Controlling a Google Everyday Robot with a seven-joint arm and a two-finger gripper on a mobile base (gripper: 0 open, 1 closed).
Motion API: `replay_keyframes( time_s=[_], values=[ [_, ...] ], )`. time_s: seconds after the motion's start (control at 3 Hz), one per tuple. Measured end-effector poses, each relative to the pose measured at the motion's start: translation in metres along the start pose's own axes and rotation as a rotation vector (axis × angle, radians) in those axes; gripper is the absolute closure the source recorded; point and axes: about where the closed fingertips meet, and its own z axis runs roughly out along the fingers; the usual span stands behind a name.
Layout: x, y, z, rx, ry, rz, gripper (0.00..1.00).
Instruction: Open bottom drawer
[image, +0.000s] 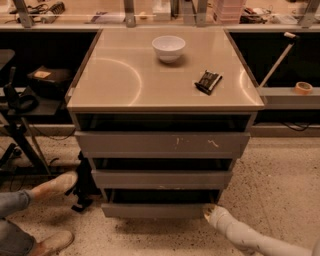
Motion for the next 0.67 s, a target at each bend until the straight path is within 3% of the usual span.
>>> replay_keyframes(
  time_s=[0.33, 0.67],
  values=[
    [0.016, 0.05, -0.052, 0.103, -0.017, -0.04, 1.0],
    [0.035, 0.074, -0.082, 0.148, 0.013, -0.051, 0.81]
  ],
)
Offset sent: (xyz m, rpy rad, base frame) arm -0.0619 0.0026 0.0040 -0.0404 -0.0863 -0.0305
